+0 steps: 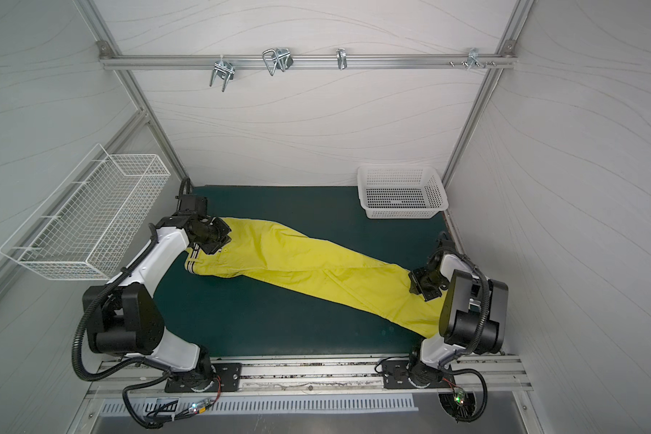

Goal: Roll up the long pants
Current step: Adjust the long pant at the center of the board.

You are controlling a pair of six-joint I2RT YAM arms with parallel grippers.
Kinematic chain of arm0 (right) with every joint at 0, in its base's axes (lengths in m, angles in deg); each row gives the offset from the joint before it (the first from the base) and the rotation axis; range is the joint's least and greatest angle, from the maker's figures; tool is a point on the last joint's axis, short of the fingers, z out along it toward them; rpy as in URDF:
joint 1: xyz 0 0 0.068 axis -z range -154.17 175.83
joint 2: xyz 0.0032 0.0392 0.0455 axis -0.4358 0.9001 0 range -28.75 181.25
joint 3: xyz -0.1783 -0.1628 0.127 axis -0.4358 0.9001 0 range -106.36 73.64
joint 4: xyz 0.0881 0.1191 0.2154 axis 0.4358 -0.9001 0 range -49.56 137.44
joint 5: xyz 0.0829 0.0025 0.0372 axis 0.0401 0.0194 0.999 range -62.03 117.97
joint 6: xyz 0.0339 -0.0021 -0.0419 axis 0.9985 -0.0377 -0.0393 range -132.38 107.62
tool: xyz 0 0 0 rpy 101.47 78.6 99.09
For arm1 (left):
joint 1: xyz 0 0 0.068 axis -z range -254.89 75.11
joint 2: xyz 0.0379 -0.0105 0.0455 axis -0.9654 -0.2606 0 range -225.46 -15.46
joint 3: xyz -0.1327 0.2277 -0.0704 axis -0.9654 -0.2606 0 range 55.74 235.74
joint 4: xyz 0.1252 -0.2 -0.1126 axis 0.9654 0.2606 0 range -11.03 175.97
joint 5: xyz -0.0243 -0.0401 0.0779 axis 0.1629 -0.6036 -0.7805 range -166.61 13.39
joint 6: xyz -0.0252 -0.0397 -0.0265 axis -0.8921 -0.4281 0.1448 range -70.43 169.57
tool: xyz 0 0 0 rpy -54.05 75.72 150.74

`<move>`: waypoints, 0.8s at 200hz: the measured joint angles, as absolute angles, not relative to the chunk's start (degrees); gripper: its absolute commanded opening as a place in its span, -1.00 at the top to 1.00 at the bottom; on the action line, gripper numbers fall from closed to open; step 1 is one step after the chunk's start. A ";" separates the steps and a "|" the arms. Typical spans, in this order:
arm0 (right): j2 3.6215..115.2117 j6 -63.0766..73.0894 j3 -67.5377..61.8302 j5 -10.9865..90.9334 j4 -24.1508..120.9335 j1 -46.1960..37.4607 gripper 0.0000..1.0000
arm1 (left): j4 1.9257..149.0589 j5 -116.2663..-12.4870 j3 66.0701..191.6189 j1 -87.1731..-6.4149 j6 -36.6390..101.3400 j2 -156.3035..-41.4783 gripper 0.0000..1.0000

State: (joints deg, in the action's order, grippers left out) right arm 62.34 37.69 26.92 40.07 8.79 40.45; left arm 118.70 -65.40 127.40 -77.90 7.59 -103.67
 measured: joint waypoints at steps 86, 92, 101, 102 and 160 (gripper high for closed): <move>66.54 37.01 21.56 41.10 13.20 42.57 1.00 | 119.46 -62.85 128.14 -79.91 8.25 -103.56 1.00; 67.35 36.88 20.89 42.04 14.12 43.51 1.00 | 119.49 -62.58 128.14 -80.28 8.27 -103.42 1.00; 68.24 36.59 19.95 42.48 15.50 44.49 1.00 | 119.55 -62.26 128.14 -80.76 8.36 -103.10 1.00; 68.31 36.55 19.90 42.43 15.61 44.53 1.00 | 119.55 -62.19 128.14 -80.87 8.40 -103.01 1.00; 74.82 35.52 12.19 39.35 21.14 48.62 1.00 | 119.68 -60.70 127.88 -83.56 9.39 -98.92 1.00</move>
State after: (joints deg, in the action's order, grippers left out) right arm 74.82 35.52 12.19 39.35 21.14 48.62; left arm 119.68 -60.70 127.88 -83.56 9.39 -98.92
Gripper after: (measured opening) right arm 0.047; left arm 0.050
